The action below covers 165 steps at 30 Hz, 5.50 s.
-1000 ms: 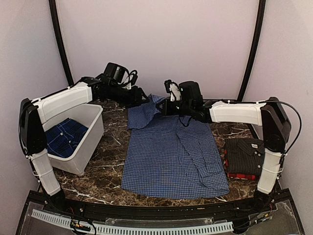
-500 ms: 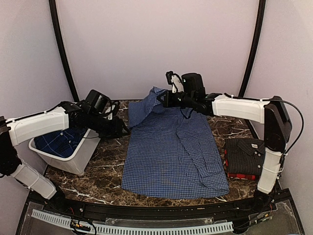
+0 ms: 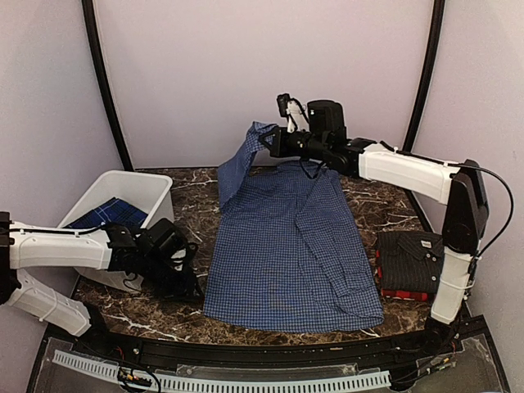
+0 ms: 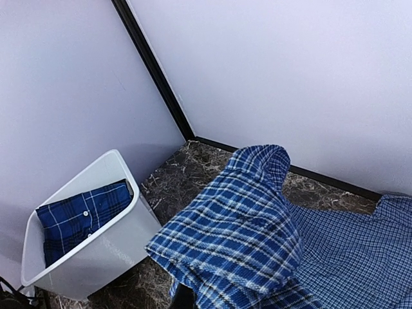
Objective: Fold and stack the long sleeve shirts
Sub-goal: Adjust the 1/3-folded shirt at the center of the board.
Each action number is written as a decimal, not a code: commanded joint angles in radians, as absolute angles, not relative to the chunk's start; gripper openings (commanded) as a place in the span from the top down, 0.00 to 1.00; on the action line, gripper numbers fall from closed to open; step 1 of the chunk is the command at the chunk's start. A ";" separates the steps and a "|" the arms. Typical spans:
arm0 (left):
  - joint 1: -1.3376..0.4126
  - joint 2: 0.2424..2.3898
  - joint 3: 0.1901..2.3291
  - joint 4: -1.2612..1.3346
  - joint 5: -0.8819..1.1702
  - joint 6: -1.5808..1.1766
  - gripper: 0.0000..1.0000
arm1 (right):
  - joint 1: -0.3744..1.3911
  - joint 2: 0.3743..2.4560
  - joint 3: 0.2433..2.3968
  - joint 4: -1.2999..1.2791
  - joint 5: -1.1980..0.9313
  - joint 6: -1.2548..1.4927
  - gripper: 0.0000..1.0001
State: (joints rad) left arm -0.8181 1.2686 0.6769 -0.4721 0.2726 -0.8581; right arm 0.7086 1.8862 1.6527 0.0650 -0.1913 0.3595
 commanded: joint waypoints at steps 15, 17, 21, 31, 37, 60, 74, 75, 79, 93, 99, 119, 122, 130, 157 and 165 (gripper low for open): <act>-0.941 1.381 0.610 -0.365 0.218 -1.028 0.77 | 0.706 1.869 1.815 0.040 -0.233 0.327 1.00; -0.942 1.388 0.617 -0.377 0.186 -1.024 0.77 | 0.706 1.868 1.820 0.038 -0.235 0.326 1.00; -0.944 1.388 0.629 -0.373 0.174 -1.020 0.85 | 0.705 1.864 1.827 0.036 -0.238 0.322 1.00; -1.004 1.366 0.700 -0.443 0.193 -0.984 1.00 | 0.706 1.859 1.860 0.033 -0.227 0.300 1.00; -1.047 1.364 0.725 -0.481 0.223 -0.975 1.00 | 0.709 1.855 1.872 0.061 -0.250 0.292 1.00; -0.792 1.313 0.969 -0.637 0.088 -0.832 0.65 | 0.913 1.652 1.114 0.270 -0.367 0.507 1.00; -0.512 1.804 1.546 -0.519 -0.004 -0.551 0.57 | 1.005 1.592 0.821 0.236 -0.247 0.570 1.00; -0.506 1.864 1.598 -0.501 0.016 -0.536 0.55 | 1.007 1.599 0.824 0.237 -0.242 0.571 1.00; -0.503 2.000 1.704 -0.369 0.100 -0.493 0.50 | 1.009 1.627 0.848 0.233 -0.236 0.571 1.00; -0.503 2.208 1.864 -0.245 0.227 -0.403 0.51 | 1.011 1.667 0.892 0.230 -0.243 0.585 1.00; -0.503 2.275 1.951 -0.260 0.225 -0.373 0.73 | 1.010 1.664 0.916 0.209 -0.230 0.575 1.00; -0.437 2.394 2.123 -0.194 -0.025 -0.278 1.00 | 1.000 1.700 1.028 0.183 -0.149 0.574 1.00; -0.428 2.412 2.123 -0.201 -0.035 -0.292 1.00 | 0.991 1.707 1.041 0.182 -0.152 0.575 1.00; -0.415 2.451 2.177 -0.273 -0.049 -0.350 0.76 | 0.950 1.723 1.080 0.179 -0.183 0.570 1.00; -0.528 1.682 1.272 -0.364 0.177 -0.587 0.50 | 0.764 1.794 1.315 0.116 -0.251 0.470 1.00; -0.674 1.521 1.034 -0.446 0.141 -0.651 0.55 | 0.755 1.804 1.343 0.114 -0.261 0.456 1.00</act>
